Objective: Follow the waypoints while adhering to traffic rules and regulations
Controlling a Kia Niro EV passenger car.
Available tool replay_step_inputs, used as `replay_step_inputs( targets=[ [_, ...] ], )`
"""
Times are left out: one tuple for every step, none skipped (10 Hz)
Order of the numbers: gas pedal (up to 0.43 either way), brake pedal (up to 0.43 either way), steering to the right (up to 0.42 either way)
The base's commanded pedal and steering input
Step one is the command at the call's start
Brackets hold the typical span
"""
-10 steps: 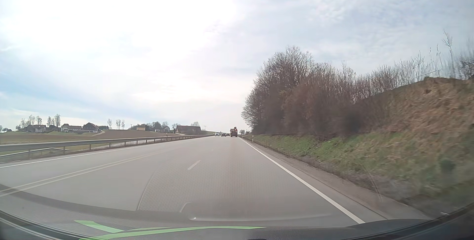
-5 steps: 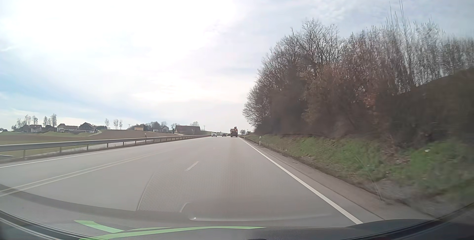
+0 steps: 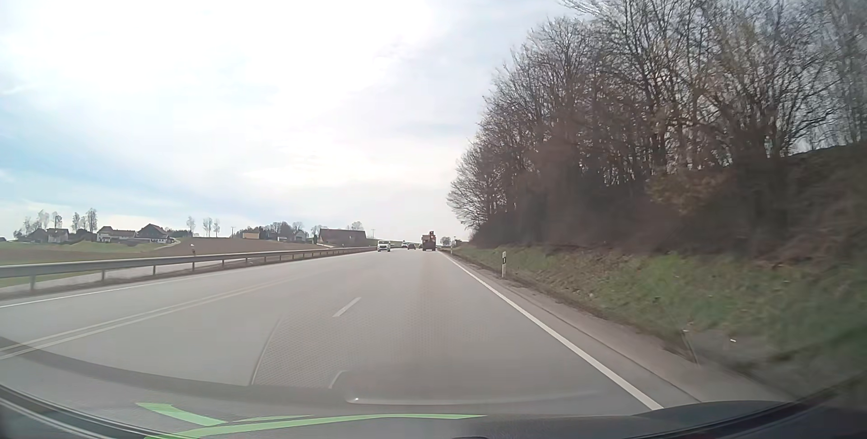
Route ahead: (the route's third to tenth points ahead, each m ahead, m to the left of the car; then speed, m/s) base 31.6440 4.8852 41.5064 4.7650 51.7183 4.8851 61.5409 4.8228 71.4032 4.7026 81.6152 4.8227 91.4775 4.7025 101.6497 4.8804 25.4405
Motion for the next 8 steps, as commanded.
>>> replay_step_inputs(
  targets=[
    [0.421,0.0,0.0],
    [0.421,0.0,0.0],
    [0.421,0.0,0.0],
    [0.421,0.0,0.0],
    [0.421,0.0,0.0],
    [0.421,0.0,0.0],
    [0.421,0.0,0.0],
    [0.421,0.0,0.0]
  ],
)
